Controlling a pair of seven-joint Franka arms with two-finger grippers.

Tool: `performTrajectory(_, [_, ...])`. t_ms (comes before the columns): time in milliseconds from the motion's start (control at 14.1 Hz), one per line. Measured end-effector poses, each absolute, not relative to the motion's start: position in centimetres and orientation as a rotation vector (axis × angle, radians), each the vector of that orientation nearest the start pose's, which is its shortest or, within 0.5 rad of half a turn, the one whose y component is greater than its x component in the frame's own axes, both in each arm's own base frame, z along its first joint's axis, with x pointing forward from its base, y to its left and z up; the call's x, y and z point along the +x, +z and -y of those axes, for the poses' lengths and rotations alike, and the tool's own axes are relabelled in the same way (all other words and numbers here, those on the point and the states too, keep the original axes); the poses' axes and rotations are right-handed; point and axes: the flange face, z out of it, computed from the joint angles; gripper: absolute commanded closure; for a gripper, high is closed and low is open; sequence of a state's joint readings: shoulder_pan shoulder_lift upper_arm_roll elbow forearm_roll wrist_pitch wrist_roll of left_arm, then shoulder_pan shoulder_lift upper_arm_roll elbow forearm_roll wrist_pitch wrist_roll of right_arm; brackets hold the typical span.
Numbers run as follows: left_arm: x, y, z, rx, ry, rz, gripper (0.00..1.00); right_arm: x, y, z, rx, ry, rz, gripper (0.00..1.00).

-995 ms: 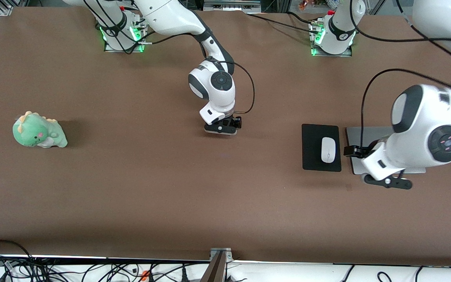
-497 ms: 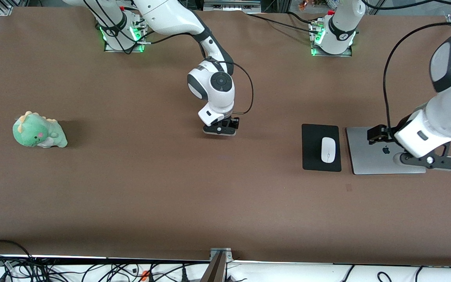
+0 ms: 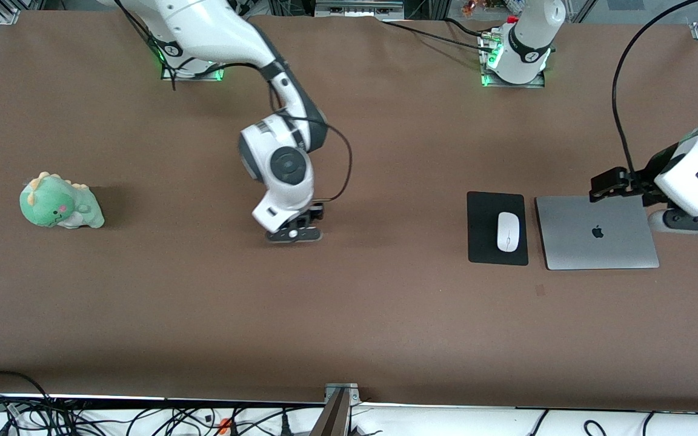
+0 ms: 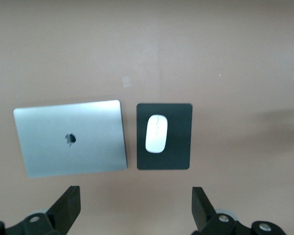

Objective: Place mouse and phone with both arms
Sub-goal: 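Lift the phone with the right gripper while the left gripper withdraws, then carry the black phone with the right gripper beside the green plush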

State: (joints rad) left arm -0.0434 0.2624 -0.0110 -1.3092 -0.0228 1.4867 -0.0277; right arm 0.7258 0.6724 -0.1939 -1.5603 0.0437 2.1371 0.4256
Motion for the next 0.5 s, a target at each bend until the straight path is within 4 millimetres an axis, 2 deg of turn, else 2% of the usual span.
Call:
performTrajectory(142, [60.3,59.8,3.1,-3.15,0.052,-0.047,0.0,61.4,26.1,-31.4,-3.243,0.106,0.248,0.97])
performTrajectory(284, [58.3,60.6,2.8,-3.13,-0.074,-0.13,0.0,63.3,25.9,-25.4,-3.237,0.149,0.244,1.0])
performTrajectory(497, [56.7,59.9,2.3,-3.123,-0.091,-0.169,0.0,63.9,25.1,-18.7,-3.252,0.202,0.147,1.0])
